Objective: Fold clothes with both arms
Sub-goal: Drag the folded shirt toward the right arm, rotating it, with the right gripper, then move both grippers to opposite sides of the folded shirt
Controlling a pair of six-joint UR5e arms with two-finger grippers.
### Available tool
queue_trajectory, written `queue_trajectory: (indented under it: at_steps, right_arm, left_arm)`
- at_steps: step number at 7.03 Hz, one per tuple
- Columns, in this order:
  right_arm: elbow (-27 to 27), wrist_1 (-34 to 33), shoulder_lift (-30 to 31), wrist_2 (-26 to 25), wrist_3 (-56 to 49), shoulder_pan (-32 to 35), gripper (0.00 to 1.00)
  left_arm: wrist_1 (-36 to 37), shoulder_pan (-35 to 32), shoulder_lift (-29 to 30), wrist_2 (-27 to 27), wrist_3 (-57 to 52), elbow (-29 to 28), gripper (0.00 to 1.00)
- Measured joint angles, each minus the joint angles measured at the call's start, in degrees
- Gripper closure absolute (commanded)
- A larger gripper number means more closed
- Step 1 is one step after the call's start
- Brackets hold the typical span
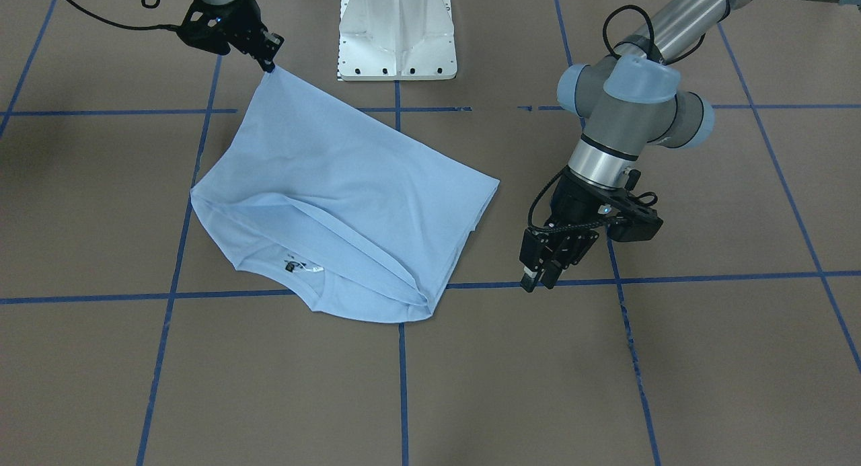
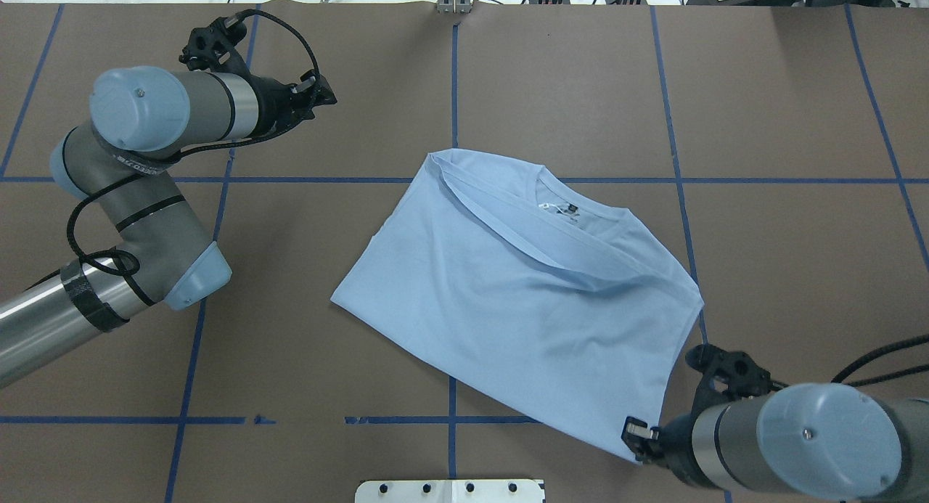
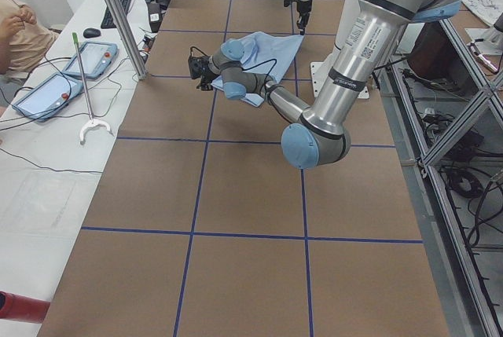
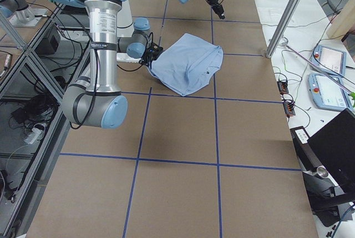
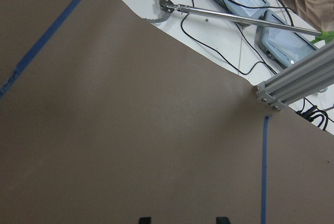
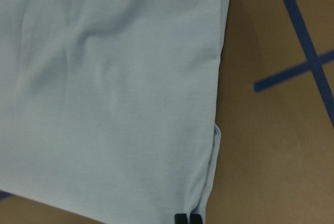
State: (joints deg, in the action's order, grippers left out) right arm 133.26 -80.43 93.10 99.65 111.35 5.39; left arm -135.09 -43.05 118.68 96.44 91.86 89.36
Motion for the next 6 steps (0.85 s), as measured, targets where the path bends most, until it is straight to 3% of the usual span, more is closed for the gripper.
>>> queue_trajectory:
  at_steps: [1, 3, 6]
  right_arm:
    - [1.4, -0.9, 0.6, 0.0, 1.3, -3.9, 0.01]
    - [2.3, -1.3, 0.8, -0.5, 2.7, -6.1, 0.00]
    - [1.4, -1.3, -1.4, -0.6, 0.7, 4.7, 0.00]
  left_arm:
    - [0.0, 0.6, -1.3, 1.6, 1.0, 2.8, 0.46]
    - [0.0, 2.1, -3.2, 3.7, 4.1, 7.5, 0.45]
    - [0.4, 7.7, -8.9, 3.9, 10.6, 15.4, 0.42]
